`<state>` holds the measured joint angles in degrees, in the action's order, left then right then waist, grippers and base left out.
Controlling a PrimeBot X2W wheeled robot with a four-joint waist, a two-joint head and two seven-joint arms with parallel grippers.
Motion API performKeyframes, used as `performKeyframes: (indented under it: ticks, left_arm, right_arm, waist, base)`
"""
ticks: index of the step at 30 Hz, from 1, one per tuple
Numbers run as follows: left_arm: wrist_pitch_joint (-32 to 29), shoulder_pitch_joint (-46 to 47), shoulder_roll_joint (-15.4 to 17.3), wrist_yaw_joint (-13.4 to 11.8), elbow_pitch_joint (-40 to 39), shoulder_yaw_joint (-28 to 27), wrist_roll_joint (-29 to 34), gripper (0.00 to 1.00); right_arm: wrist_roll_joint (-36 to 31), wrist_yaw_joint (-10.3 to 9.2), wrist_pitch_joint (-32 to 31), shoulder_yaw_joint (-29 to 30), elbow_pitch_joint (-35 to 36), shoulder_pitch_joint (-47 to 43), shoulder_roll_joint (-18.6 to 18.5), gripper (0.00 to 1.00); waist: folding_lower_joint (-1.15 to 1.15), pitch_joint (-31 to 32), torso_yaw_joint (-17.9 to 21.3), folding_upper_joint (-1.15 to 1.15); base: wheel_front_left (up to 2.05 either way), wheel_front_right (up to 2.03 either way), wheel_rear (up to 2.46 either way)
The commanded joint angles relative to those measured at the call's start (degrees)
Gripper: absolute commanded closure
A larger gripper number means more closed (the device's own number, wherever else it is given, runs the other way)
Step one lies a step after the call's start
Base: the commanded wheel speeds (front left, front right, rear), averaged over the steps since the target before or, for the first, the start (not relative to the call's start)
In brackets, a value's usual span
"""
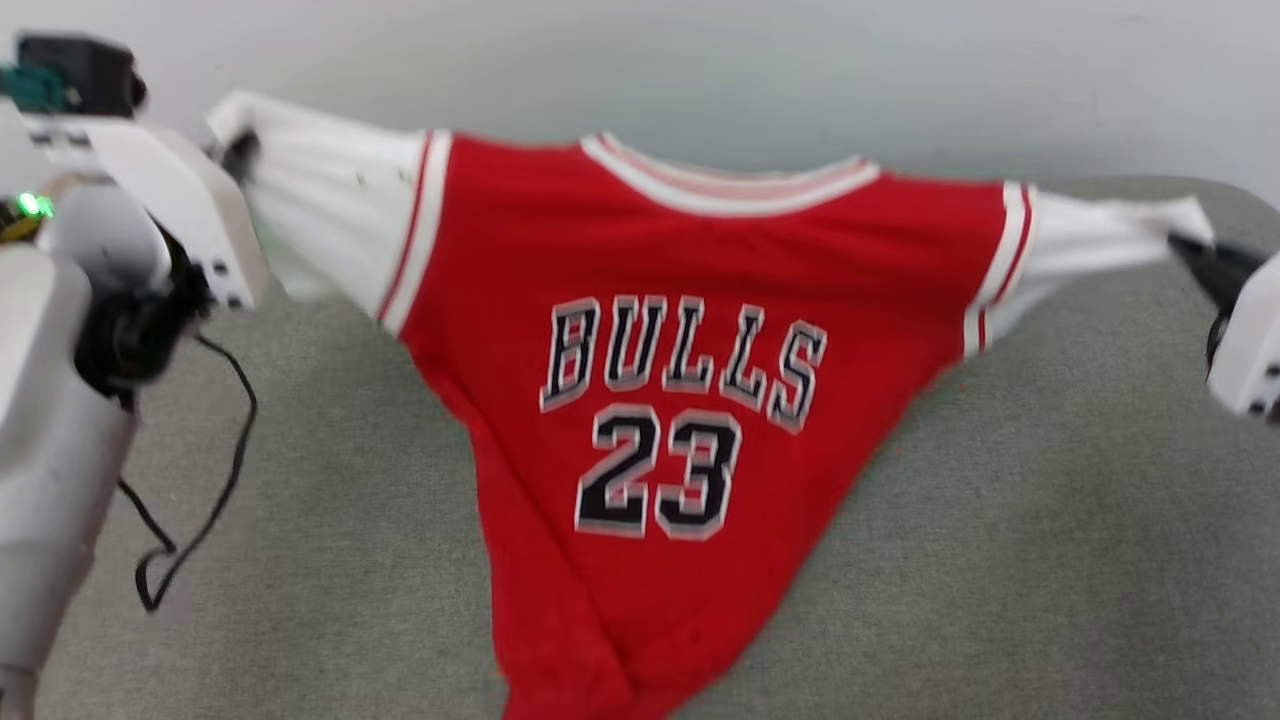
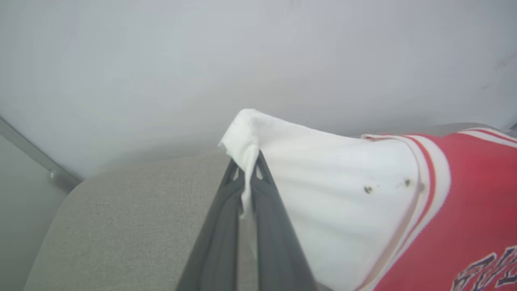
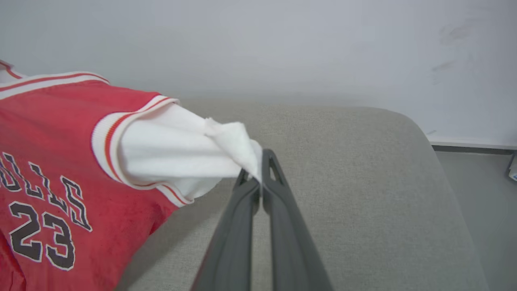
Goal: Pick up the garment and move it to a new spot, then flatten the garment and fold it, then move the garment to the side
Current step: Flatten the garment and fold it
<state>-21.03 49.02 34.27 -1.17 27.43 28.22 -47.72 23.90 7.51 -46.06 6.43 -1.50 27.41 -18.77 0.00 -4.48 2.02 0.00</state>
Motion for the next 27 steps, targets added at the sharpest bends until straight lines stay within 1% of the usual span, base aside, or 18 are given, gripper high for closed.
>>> performKeyframes:
  ticks: [1, 5, 7, 11, 13, 16, 20, 23, 27]
  left_arm:
    - [0.82, 2.87, 0.14, -1.47, 0.41, -0.53, 1.37, 1.0]
    - [3.17, 8.94, -0.09, -3.57, 1.31, -1.82, 3.39, 1.0]
    - [4.35, 11.98, -1.08, -4.8, 2.26, -2.74, 3.54, 1.0]
    - [7.48, 18.09, -2.71, -6.32, 4.36, -3.86, 4.75, 1.0]
    - [9.36, 21.48, -2.88, -6.87, 5.2, -4.68, 5.25, 1.0]
    - [12.51, 26.47, -3.14, -6.95, 6.03, -5.91, 5.95, 1.0]
    - [16.01, 33.29, -2.23, -7.54, 5.91, -7.48, 7.36, 1.0]
    - [17.93, 38.29, -1.22, -7.44, 5.3, -8.27, 8.36, 1.0]
    - [20.16, 42.65, -0.62, -7.53, 4.29, -8.8, 9.47, 1.0]
  right_arm:
    - [0.04, -0.05, -0.13, -0.48, -1.26, 3.86, -1.45, 1.0]
    - [0.25, -0.06, 1.17, -1.53, -4.38, 12.4, -3.09, 1.0]
    - [-0.08, -0.07, 2.54, -1.81, -6.09, 16.76, -3.95, 1.0]
    - [-1.02, -0.07, 5.17, -2.72, -8.57, 25.21, -5.0, 1.0]
    - [-1.6, -0.06, 6.84, -3.22, -9.34, 29.5, -4.97, 1.0]
    - [-3.15, -0.07, 9.79, -3.78, -11.11, 36.04, -4.64, 1.0]
    - [-5.43, -0.07, 14.29, -4.51, -12.97, 44.73, -3.97, 1.0]
    - [-7.36, -0.07, 18.99, -4.61, -14.49, 50.38, -3.5, 1.0]
    - [-9.48, -0.07, 25.36, -5.18, -16.7, 56.7, -3.26, 1.0]
  waist:
    - [0.0, -0.52, 0.23, 0.0]
    - [0.0, -3.34, 0.58, 0.0]
    - [0.0, -5.32, 0.6, 0.0]
    - [0.0, -9.73, 0.48, 0.0]
    - [0.0, -12.41, 0.86, 0.0]
    - [0.0, -16.47, 1.54, 0.0]
    - [0.0, -21.55, 2.72, 0.0]
    - [0.0, -25.23, 3.57, 0.0]
    - [0.0, -29.01, 4.14, 0.0]
  base:
    - [0.0, 0.0, 0.0]
    - [0.0, 0.0, 0.0]
    - [0.0, 0.0, 0.0]
    - [0.0, 0.0, 0.0]
    - [0.0, 0.0, 0.0]
    - [0.0, 0.0, 0.0]
    - [0.0, 0.0, 0.0]
    - [0.0, 0.0, 0.0]
    - [0.0, 0.0, 0.0]
